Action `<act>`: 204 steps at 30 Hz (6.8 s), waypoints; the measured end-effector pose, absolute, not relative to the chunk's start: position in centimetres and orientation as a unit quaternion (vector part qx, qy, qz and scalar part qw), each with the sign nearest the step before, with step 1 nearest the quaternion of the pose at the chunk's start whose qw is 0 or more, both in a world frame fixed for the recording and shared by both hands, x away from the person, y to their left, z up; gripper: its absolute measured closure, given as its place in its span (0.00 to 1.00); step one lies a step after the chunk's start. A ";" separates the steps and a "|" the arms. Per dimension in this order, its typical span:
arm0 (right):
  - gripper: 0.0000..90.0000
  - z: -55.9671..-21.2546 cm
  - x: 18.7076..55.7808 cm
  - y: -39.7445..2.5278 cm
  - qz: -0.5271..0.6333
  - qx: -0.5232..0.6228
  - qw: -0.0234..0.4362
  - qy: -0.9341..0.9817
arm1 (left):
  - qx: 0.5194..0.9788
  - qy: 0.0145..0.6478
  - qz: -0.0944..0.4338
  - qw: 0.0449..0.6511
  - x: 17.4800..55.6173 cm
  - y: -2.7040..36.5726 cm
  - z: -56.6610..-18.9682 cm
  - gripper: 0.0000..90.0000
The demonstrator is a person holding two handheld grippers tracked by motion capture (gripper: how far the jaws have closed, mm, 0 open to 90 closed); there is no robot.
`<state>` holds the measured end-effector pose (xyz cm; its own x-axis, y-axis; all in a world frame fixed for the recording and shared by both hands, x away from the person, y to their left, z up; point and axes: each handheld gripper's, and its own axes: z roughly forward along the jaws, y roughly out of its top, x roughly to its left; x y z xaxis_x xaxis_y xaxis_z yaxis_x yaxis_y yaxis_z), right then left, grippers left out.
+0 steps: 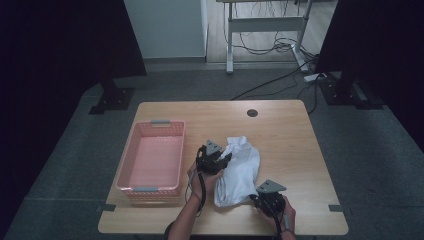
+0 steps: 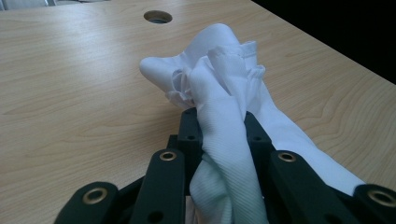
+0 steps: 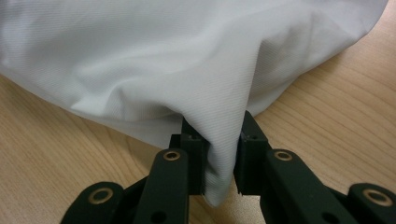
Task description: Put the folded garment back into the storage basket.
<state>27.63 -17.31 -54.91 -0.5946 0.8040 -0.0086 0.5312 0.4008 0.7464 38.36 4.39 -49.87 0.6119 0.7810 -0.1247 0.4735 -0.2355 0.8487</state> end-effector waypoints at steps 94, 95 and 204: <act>0.87 -48.5 26.0 -15.9 0.424 0.370 0.282 0.777 | 0.751 0.373 0.223 0.497 36.8 6.6 -41.9 0.82; 0.87 -48.4 26.0 -15.9 0.424 0.369 0.282 0.777 | 0.751 0.372 0.226 0.497 36.7 6.7 -41.7 0.82; 0.87 -45.2 29.2 -0.4 0.440 0.294 0.252 0.810 | 0.712 0.431 0.295 0.470 35.4 22.9 -38.7 0.82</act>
